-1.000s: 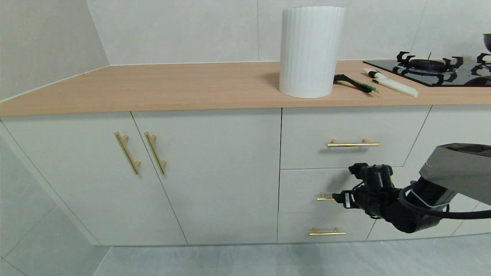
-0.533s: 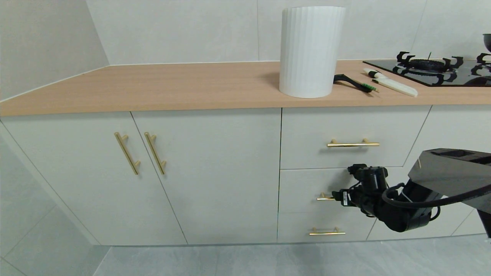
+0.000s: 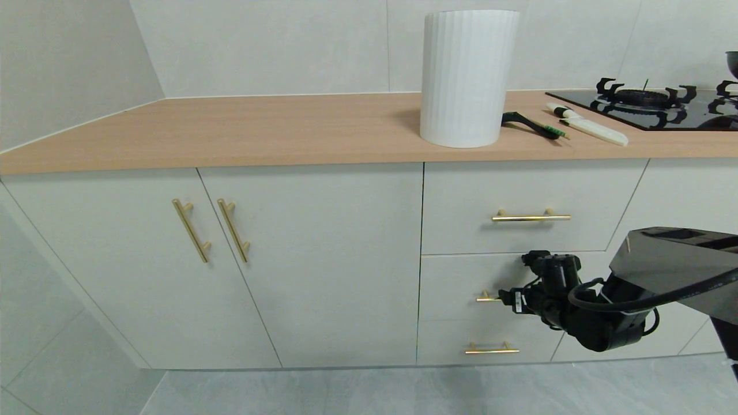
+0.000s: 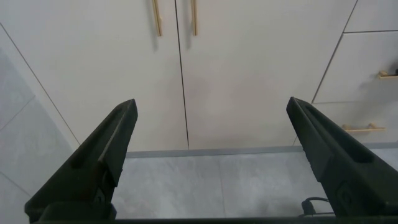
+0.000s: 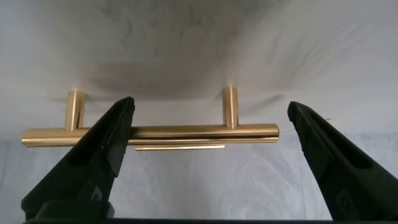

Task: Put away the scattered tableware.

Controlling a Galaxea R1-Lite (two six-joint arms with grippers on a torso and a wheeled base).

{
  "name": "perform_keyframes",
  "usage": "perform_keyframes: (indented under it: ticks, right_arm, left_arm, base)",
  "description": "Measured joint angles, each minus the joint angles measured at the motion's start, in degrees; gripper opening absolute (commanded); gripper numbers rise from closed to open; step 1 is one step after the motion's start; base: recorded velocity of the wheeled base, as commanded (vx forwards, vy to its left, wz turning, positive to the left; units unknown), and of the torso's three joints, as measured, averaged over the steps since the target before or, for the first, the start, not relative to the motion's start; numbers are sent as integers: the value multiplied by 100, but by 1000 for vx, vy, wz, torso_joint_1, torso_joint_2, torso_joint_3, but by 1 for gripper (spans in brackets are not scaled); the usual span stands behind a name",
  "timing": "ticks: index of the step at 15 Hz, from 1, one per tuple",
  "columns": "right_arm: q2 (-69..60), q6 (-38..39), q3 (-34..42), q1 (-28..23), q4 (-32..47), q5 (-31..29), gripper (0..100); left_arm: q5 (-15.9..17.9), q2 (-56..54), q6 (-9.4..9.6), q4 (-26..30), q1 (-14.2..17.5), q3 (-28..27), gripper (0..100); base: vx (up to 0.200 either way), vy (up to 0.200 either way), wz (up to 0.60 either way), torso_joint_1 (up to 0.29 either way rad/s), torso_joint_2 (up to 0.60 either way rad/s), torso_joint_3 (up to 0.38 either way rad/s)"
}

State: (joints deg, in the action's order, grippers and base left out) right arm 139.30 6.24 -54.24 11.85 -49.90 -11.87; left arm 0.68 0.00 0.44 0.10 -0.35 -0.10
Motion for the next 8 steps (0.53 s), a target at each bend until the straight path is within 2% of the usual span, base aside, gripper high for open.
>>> perform_keyframes:
  ticks: [5, 8]
  right_arm:
    - [-20, -15, 27, 0, 116, 2, 100]
    - [-165, -15, 82, 0, 496, 6, 100]
  left_arm:
    - [0, 0, 0, 0, 0, 0, 100]
    - [2, 0, 0, 0, 0, 0, 100]
  base:
    - [0, 0, 0, 0, 0, 0]
    - [0, 0, 0, 0, 0, 0]
